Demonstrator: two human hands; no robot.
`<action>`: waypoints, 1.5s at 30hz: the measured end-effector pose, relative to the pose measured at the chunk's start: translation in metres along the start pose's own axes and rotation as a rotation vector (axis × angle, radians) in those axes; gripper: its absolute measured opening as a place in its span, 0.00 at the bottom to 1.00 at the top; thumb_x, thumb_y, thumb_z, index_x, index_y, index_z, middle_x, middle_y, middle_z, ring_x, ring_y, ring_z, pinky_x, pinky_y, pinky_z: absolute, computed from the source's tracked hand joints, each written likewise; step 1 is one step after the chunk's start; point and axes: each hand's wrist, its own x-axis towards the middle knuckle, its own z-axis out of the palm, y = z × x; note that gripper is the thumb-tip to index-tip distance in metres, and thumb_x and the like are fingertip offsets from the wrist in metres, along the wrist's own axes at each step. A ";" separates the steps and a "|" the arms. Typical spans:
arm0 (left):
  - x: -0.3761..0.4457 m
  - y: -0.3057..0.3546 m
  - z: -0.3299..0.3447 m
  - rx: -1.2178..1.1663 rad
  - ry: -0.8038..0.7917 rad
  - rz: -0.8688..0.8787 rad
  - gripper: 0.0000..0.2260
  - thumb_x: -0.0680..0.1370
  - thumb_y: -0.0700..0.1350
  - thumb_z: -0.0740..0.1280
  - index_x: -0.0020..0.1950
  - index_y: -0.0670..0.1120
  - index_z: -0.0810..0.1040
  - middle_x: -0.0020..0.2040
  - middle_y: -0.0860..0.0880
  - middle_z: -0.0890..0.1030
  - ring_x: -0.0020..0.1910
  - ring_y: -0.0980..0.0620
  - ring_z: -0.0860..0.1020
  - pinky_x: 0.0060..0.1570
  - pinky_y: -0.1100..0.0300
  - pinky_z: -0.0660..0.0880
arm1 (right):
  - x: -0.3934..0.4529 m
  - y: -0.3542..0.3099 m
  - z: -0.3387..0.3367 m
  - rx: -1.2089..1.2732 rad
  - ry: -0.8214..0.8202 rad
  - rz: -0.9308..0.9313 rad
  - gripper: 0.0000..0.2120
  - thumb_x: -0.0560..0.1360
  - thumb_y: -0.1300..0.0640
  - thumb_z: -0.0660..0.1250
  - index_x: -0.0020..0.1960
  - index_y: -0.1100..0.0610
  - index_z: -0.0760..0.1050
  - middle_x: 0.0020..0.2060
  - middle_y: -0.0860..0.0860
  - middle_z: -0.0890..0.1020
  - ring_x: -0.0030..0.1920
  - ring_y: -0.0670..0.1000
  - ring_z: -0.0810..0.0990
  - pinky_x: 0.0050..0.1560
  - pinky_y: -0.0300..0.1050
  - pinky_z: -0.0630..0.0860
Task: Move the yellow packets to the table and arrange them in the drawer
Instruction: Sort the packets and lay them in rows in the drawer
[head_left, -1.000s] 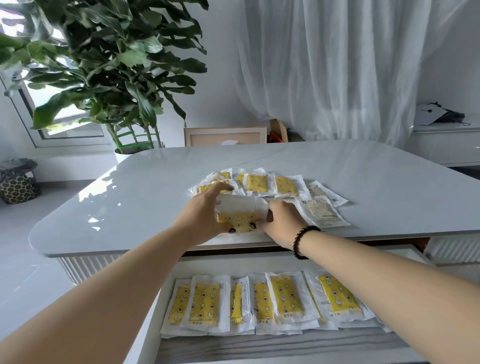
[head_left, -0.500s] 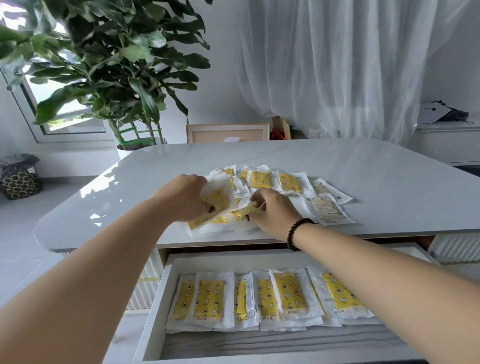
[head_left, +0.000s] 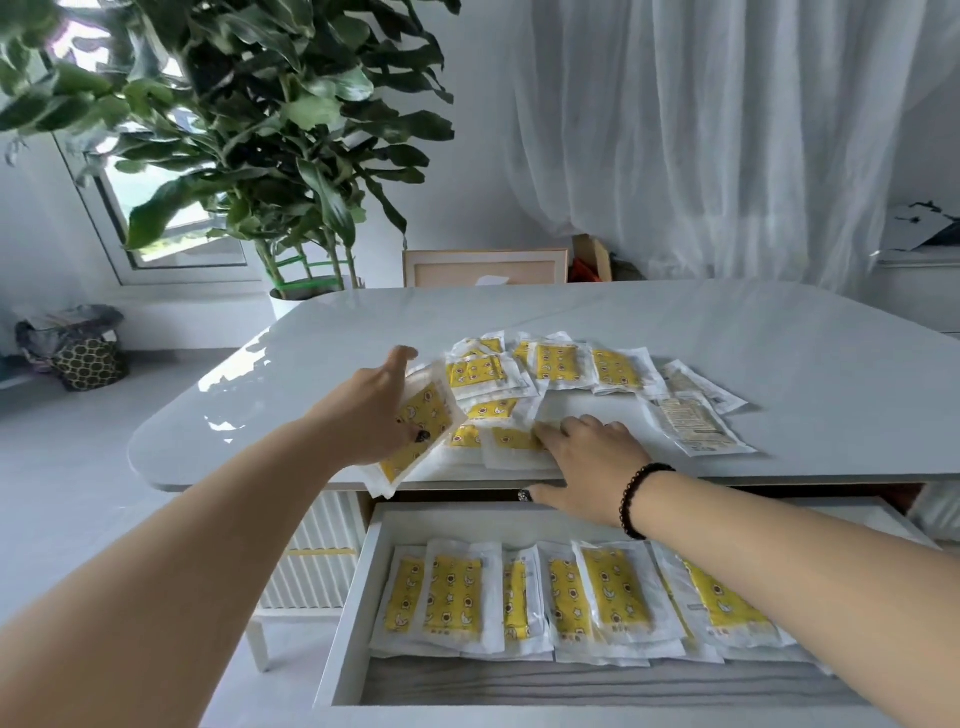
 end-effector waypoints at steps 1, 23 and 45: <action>0.000 -0.001 0.001 -0.019 -0.010 0.016 0.37 0.74 0.42 0.70 0.75 0.53 0.50 0.53 0.43 0.77 0.47 0.42 0.77 0.46 0.49 0.79 | -0.002 -0.003 0.000 -0.042 0.033 -0.005 0.30 0.76 0.36 0.56 0.71 0.52 0.61 0.63 0.53 0.72 0.64 0.55 0.69 0.62 0.52 0.68; -0.003 -0.015 0.004 0.004 -0.123 0.080 0.45 0.78 0.37 0.60 0.65 0.78 0.31 0.67 0.45 0.73 0.45 0.44 0.79 0.46 0.48 0.81 | 0.013 -0.039 0.015 -0.110 -0.086 -0.055 0.31 0.77 0.35 0.49 0.74 0.36 0.37 0.76 0.54 0.43 0.72 0.66 0.53 0.64 0.70 0.60; -0.021 -0.015 -0.006 -0.131 -0.136 0.096 0.44 0.78 0.37 0.63 0.68 0.74 0.35 0.74 0.49 0.66 0.49 0.48 0.80 0.42 0.61 0.78 | -0.018 0.013 0.027 0.302 0.250 -0.090 0.20 0.77 0.57 0.66 0.68 0.48 0.73 0.66 0.49 0.73 0.66 0.53 0.70 0.66 0.49 0.69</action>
